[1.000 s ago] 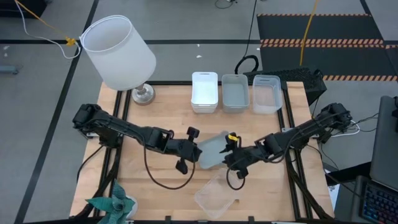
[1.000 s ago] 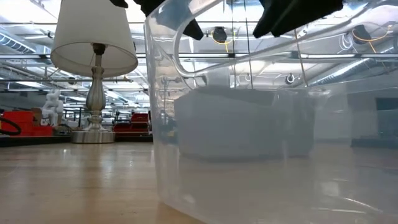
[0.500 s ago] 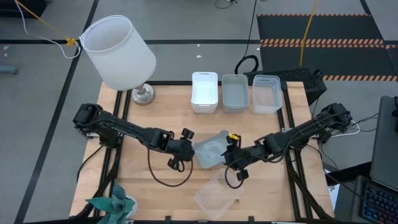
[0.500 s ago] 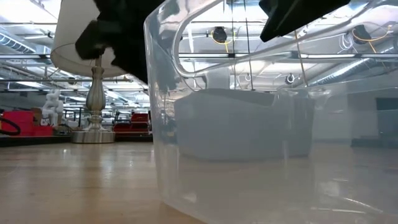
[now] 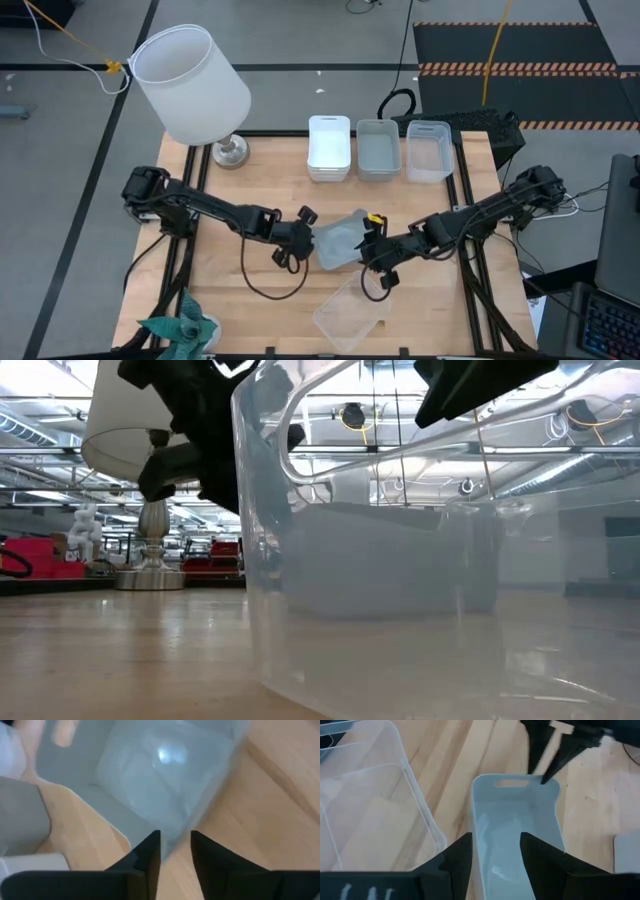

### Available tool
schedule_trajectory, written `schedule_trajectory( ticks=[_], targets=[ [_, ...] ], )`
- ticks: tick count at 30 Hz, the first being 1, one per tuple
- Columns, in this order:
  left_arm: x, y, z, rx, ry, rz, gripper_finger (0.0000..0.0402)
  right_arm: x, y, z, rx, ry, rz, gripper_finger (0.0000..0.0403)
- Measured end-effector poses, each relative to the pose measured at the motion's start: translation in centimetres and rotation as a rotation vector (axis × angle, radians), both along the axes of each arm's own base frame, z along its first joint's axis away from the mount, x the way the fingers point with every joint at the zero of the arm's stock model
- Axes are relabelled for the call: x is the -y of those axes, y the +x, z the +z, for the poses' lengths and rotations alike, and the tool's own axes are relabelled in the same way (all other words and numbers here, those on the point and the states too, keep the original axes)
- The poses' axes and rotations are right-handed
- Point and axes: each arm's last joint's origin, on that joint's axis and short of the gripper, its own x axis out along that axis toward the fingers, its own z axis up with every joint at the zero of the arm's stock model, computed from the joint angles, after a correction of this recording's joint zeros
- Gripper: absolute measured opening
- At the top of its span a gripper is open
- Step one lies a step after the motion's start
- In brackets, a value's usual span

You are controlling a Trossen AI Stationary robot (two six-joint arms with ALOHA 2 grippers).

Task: Stack baskets by color
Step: Stack the bottom gray bin on top of the top gray bin

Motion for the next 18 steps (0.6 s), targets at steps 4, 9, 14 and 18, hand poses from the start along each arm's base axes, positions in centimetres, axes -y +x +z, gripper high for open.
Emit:
schedule_trajectory(
  ticks=[4,9,14,18],
  targets=[
    [-0.2,0.6,-0.7,-0.005,-0.024,-0.024,0.0075,0.0,0.0,0.0,0.001,0.001,-0.001,0.0159],
    [-0.4,0.9,-1.1,-0.005,-0.028,-0.013,0.0021,-0.1,0.1,0.1,0.021,0.009,-0.001,0.0159],
    [-0.2,1.1,-0.1,0.03,-0.055,0.055,0.0008,-0.1,0.5,0.5,0.08,0.02,-0.028,0.016],
    [0.9,2.0,1.7,0.09,-0.059,0.042,0.0006,-0.1,0.7,0.9,0.135,-0.021,-0.111,0.016]
  ],
)
